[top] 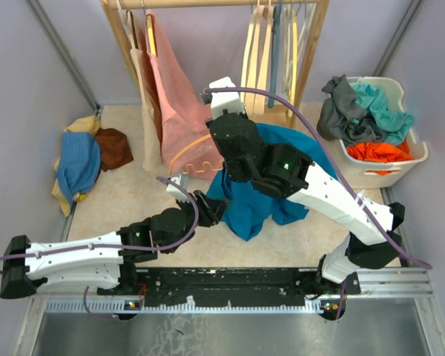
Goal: Place the t-shirt on the hanger
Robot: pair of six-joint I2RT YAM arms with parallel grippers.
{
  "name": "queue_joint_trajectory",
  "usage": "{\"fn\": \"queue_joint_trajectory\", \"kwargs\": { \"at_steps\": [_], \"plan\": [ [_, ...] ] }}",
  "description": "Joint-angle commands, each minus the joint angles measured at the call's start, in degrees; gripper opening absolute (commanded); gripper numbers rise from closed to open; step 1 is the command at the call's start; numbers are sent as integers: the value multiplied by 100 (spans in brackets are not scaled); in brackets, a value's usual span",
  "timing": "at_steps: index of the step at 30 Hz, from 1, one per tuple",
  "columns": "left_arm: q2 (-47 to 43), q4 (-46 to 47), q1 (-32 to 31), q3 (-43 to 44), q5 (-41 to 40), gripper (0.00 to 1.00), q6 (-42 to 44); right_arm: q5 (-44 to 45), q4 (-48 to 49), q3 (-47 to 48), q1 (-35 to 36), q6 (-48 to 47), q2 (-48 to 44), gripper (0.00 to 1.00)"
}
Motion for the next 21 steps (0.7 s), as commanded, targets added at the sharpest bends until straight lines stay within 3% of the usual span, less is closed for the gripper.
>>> {"fn": "queue_joint_trajectory", "kwargs": {
  "at_steps": [1,9,21],
  "plan": [
    [107,188,-63,240,-263,48,99,12,314,42,-7,11,-239,0],
    [306,158,-60,215,-785,49,172,-21,240,76,29,94,-295,0],
    [564,289,-47,287,-959,48,347,15,241,105,103,86,-348,0]
  ]
}}
